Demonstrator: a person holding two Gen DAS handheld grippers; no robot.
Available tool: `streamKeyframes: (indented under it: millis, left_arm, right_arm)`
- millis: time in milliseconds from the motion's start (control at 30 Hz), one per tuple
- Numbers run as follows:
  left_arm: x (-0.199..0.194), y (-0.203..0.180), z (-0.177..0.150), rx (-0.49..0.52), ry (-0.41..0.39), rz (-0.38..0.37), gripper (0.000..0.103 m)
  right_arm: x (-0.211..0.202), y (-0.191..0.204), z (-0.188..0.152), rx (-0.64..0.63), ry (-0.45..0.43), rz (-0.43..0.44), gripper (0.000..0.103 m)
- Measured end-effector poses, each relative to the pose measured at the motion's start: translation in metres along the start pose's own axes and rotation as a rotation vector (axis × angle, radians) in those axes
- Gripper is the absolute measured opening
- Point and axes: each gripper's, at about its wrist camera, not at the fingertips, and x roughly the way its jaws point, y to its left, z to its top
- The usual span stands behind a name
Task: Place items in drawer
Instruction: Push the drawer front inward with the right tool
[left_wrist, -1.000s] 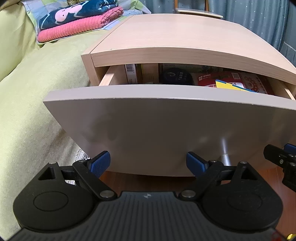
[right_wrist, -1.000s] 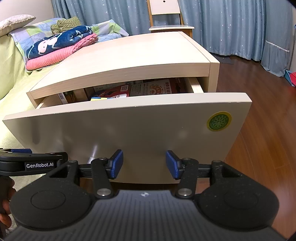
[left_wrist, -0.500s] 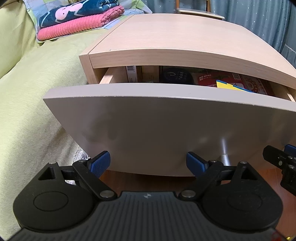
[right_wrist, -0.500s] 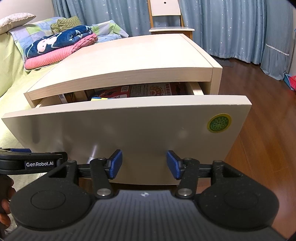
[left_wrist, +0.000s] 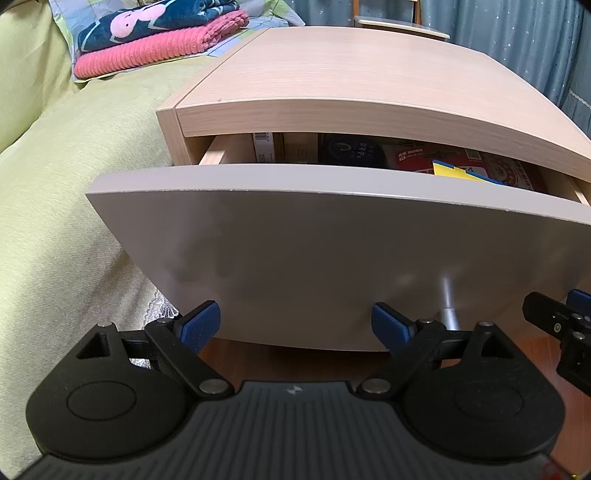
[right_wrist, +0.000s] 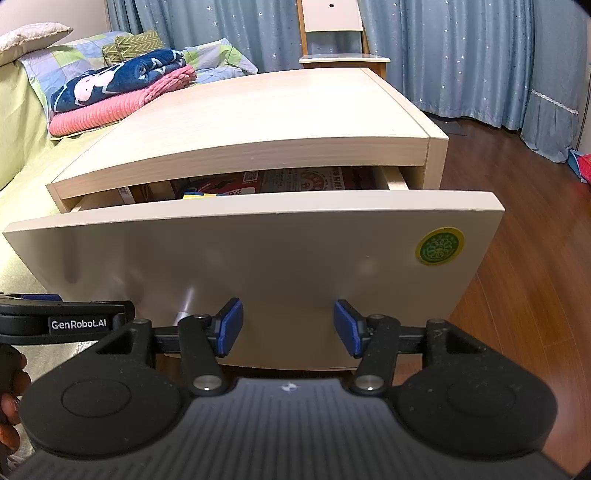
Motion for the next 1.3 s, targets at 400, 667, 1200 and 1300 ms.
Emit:
streamKeyframes:
  millis: [400, 667, 1200, 1300]
  left_arm:
    - [0.0016, 0.0021, 0.0021, -0.002, 0.002, -0.004, 0.091]
    - [0.0025, 0.0032, 0.0043, -0.001, 0.001, -0.004, 0.091]
    - [0.0028, 0.0072, 0.0069, 0.001, -0.002, -0.014, 0.09]
    - [0.0031, 0.0086, 0.0078, 0.001, -0.002, -0.017, 0.09]
  right_arm:
    - [0.0018, 0.0011, 0.0019, -0.012, -0.004, -0.005, 0.053]
    - [0.0028, -0.0003, 0.0035, -0.014, -0.008, -0.006, 0.054]
    - [0.0095, 0.0033, 0.0049, -0.005, -0.013, -0.006, 0.055]
    - [0.0098, 0.0035, 0.0047, -0.004, -0.015, -0.006, 0.055]
